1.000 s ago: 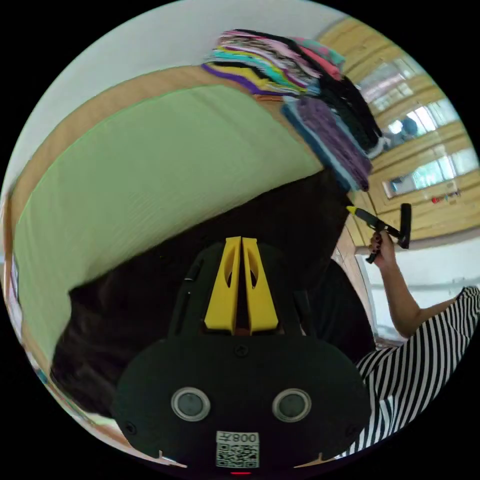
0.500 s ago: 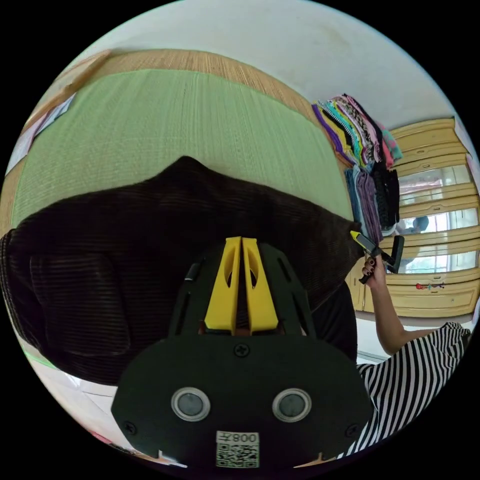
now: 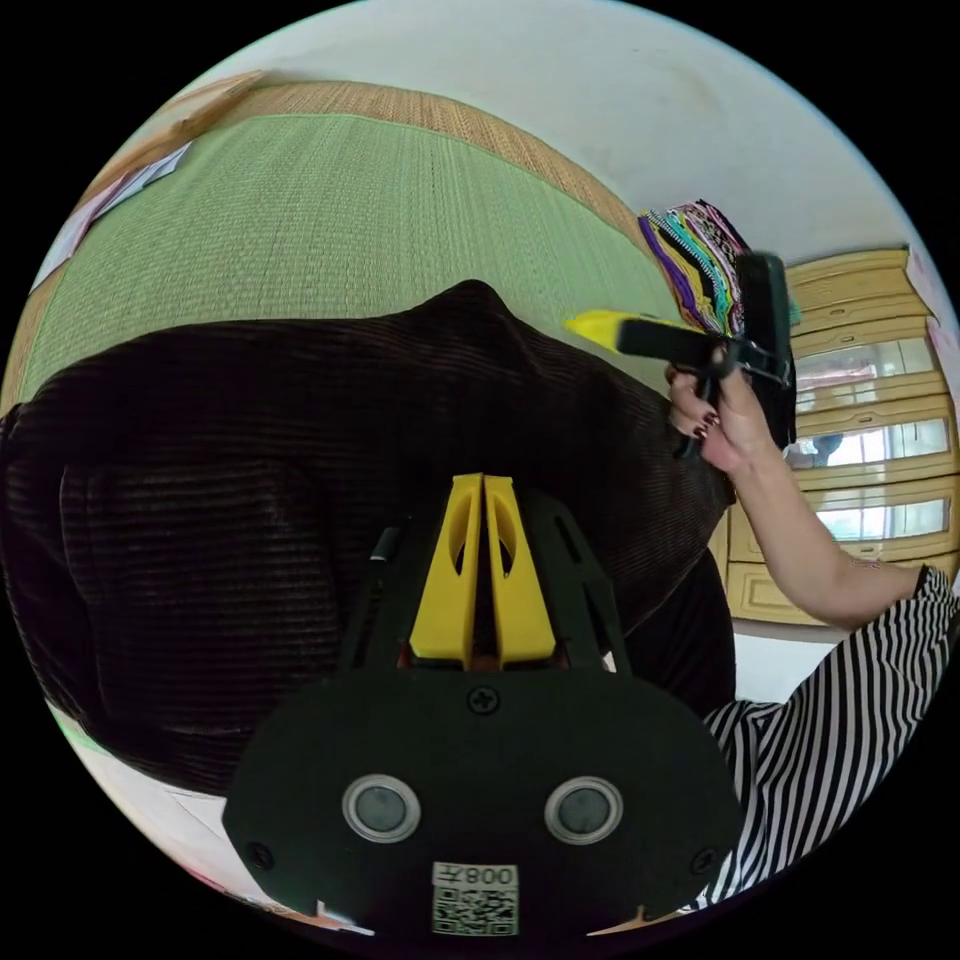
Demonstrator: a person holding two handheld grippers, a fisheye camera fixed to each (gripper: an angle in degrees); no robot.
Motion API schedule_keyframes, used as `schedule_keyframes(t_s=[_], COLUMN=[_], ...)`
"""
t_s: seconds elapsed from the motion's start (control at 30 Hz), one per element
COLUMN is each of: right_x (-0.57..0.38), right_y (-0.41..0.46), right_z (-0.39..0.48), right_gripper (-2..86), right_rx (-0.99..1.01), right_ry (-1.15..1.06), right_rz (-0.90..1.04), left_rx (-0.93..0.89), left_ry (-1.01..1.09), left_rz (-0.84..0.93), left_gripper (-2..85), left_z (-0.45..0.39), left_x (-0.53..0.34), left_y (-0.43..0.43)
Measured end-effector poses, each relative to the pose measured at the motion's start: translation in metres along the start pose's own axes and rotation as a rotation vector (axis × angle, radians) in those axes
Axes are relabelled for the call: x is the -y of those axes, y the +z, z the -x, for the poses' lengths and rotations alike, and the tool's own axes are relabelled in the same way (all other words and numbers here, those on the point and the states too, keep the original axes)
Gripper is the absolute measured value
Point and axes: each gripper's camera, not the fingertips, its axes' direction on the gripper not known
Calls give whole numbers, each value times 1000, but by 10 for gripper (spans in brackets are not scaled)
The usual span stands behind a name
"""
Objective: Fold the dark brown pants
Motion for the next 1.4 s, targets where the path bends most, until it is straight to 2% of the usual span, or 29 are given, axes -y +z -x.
schedule_keyframes(t_s=[0.13, 0.27, 0.5, 0.57, 0.63, 0.87, 1.27, 1.4], right_x=[58, 83, 121, 133, 144, 191, 283, 303], right_y=[39, 50, 67, 69, 71, 48, 77, 74], right_z=[6, 26, 70, 77, 83, 94, 113, 107], right_gripper=[75, 72, 67, 67, 67, 74, 82, 60], right_rx=[6, 19, -42, -50, -57, -44, -55, -49], right_ry=[10, -5, -30, -34, -33, -12, -53, -12], right_rz=[77, 35, -37, -46, -47, -138, 6, 17], left_rx=[-31, -70, 17, 75, 95, 69, 28, 98], left_ry=[0, 6, 125, 150, 147, 126, 83, 22], left_rz=[-53, -171, -158, -55, -43, -146, -215, -283], left_gripper=[24, 54, 74, 64, 46, 15, 8, 4], left_z=[28, 56, 82, 91, 99, 125, 165, 183], left_x=[-20, -32, -19, -16, -21, -60, -104, -129], left_y=[-29, -67, -97, -94, -97, -129, -161, -184])
